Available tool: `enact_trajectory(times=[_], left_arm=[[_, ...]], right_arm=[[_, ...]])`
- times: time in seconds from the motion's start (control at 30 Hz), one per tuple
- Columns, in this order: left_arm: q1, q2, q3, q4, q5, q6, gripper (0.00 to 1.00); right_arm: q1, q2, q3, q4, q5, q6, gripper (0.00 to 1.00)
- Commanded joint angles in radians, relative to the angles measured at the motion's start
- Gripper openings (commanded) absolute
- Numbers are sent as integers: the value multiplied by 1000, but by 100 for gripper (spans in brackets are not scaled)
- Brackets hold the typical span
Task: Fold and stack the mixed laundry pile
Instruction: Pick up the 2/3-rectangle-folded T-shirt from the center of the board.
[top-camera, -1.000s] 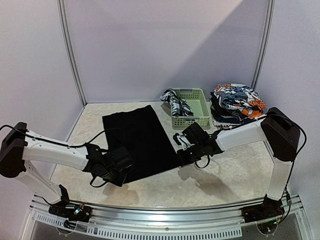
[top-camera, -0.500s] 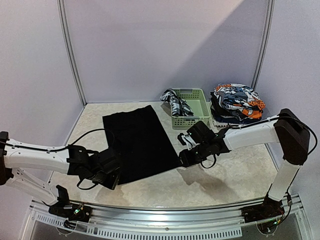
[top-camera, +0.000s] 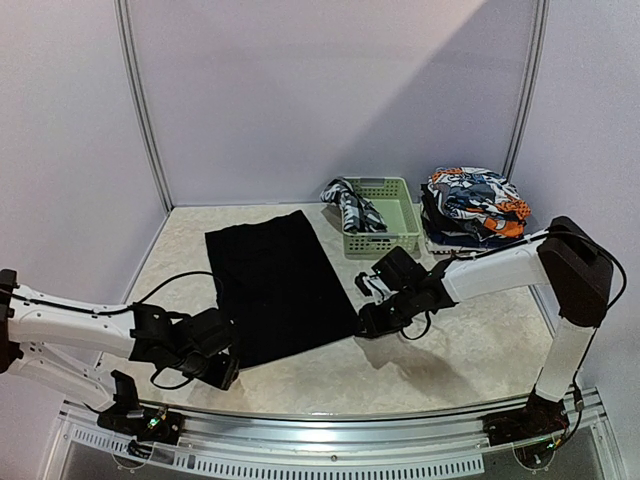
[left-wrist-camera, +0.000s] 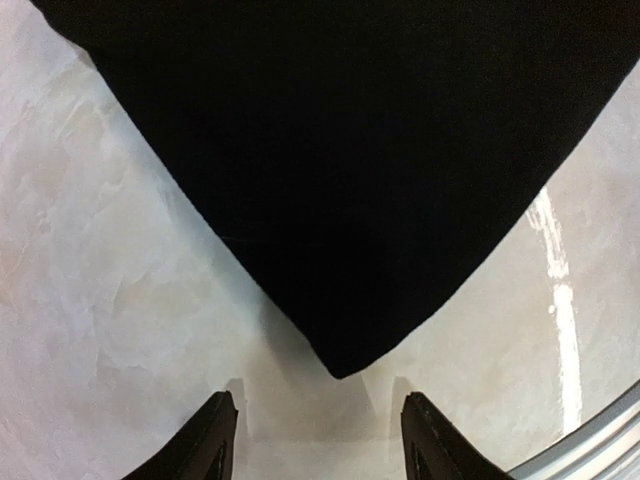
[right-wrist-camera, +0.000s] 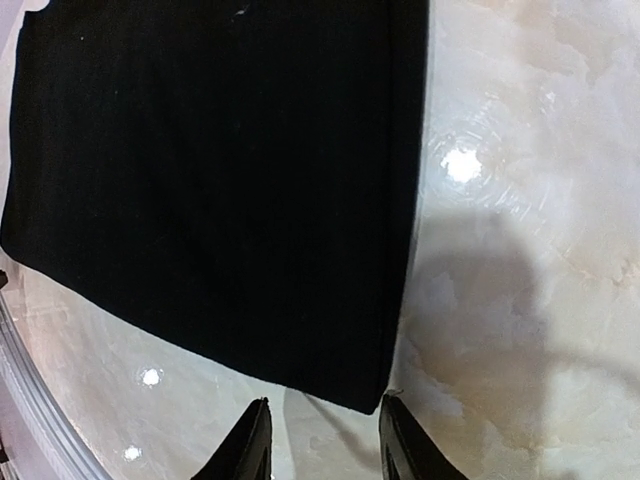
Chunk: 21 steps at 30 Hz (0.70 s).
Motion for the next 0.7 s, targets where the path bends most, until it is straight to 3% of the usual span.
enact_trajectory(times=[0.0,0.2,0.6,0.67], left_arm=[[-16,17,-18,76,12,-10,57],[-15,44,-23,111,-14,-13,52],[-10,111,-23,192,-13,2,31],[-10,117,-25,210,-12,7,23]], right_arm=[[-5,45,5,-10,-9,5,38],[-5,64,9,-5,-11,3,32],[-6,78,12,-6,-11,-7,17],[-8,83,13,-3,-11,-9,12]])
